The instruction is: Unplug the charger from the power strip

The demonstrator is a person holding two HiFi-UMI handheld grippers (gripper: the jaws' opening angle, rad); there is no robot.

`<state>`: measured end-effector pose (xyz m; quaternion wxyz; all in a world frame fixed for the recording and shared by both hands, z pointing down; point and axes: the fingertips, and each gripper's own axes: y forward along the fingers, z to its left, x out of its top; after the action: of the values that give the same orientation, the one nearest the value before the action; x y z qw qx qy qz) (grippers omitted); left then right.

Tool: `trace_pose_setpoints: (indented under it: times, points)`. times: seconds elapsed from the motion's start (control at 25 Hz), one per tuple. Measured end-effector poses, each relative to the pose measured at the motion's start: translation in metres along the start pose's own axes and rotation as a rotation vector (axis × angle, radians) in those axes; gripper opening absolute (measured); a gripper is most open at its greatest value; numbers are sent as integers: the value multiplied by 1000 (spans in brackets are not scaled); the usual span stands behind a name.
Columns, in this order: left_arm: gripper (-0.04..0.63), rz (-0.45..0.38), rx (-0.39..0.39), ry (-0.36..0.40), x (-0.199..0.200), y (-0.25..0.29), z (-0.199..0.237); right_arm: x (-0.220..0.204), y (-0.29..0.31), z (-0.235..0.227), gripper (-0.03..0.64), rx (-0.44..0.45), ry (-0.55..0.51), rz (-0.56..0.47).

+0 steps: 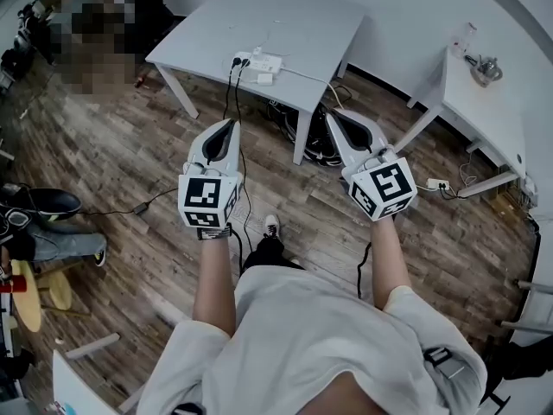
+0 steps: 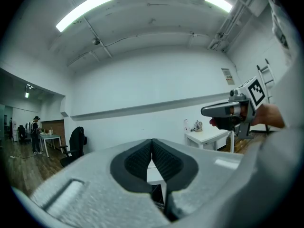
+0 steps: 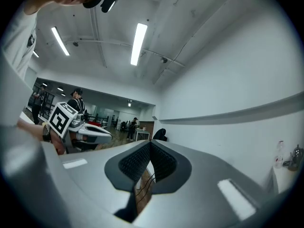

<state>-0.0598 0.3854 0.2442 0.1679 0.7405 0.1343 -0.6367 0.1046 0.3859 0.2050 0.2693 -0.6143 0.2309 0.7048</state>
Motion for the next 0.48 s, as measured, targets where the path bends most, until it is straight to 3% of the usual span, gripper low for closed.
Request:
trace_pose_setpoints:
  times: [0.48]
  points:
    - [4,-1,12,-28,-19,115,69,-23,113,-73,0,11,75,-5]
